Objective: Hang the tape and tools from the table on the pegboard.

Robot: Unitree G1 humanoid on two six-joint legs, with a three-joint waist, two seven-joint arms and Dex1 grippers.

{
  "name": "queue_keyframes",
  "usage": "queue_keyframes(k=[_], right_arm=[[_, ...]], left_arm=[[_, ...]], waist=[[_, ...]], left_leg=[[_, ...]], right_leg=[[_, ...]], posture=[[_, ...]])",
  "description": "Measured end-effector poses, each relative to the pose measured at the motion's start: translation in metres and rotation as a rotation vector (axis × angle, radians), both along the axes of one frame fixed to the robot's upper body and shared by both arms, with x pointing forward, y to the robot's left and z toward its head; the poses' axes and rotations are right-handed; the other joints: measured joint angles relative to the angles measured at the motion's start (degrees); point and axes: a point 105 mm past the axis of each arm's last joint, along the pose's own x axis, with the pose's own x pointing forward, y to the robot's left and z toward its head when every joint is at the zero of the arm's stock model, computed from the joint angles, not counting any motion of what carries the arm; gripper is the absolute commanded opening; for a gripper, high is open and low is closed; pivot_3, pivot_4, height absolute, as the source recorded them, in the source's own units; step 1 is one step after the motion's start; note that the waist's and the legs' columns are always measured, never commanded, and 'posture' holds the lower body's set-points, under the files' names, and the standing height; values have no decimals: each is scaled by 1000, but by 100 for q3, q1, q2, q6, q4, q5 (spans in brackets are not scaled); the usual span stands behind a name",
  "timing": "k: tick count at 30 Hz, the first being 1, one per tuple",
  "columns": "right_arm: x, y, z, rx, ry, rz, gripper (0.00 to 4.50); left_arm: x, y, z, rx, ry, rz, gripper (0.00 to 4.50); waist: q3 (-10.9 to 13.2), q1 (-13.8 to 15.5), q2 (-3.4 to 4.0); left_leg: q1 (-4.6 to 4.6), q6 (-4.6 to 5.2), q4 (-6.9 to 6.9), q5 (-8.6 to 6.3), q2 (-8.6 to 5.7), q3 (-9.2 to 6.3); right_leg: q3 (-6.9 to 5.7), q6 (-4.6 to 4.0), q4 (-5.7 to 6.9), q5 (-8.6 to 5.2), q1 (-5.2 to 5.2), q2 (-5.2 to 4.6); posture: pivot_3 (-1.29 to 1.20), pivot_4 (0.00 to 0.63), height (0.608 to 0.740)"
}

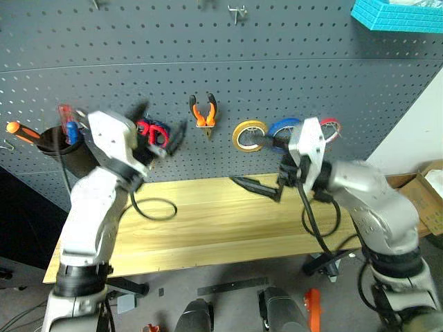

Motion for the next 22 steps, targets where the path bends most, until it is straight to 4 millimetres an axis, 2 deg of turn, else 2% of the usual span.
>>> queue_keyframes(k=[2,5,9,11,15,18,22], right_arm=[[-1,-5,-18,-1,58,-49,4500],[-1,-8,-35,0,81,-110,4500],[13,-15,-54,-8,44,-257,4500],[26,-28,-72,-21,26,-396,4500],[40,-49,-102,-66,-9,-601,4500],[43,-55,-110,-87,-41,-666,4500],[44,-54,-109,-87,-73,-679,4500]], left_arm=[[4,8,-32,-31,167,97,4475],[5,21,-62,-36,295,238,4475],[0,34,-73,0,328,324,4475],[-6,38,-86,15,378,328,4475],[-18,49,-105,7,469,317,4475],[-24,57,-110,-1,506,317,4475],[-25,58,-110,-1,515,307,4475]], waist=[[0,3,0],[1,11,-1],[1,35,-1],[2,63,1],[13,118,3],[19,172,11],[19,212,11]], left_leg=[[2,0,7,0,0,0],[8,0,7,0,0,-2],[19,0,5,1,0,-1],[51,0,-5,0,0,2],[65,2,-9,-2,4,6],[73,2,-10,-2,6,6],[78,3,-9,-2,6,5]], right_leg=[[0,0,5,0,4,1],[-1,5,0,2,12,2],[0,4,-4,2,23,2],[0,4,-17,0,58,2],[2,4,-22,0,69,3],[1,3,-23,-1,78,4],[-1,3,-32,-2,89,4]], posture=[[-70,126,740],[-64,129,740],[-52,133,740],[-38,140,740],[-24,155,740],[-24,155,740],[-24,155,740]])
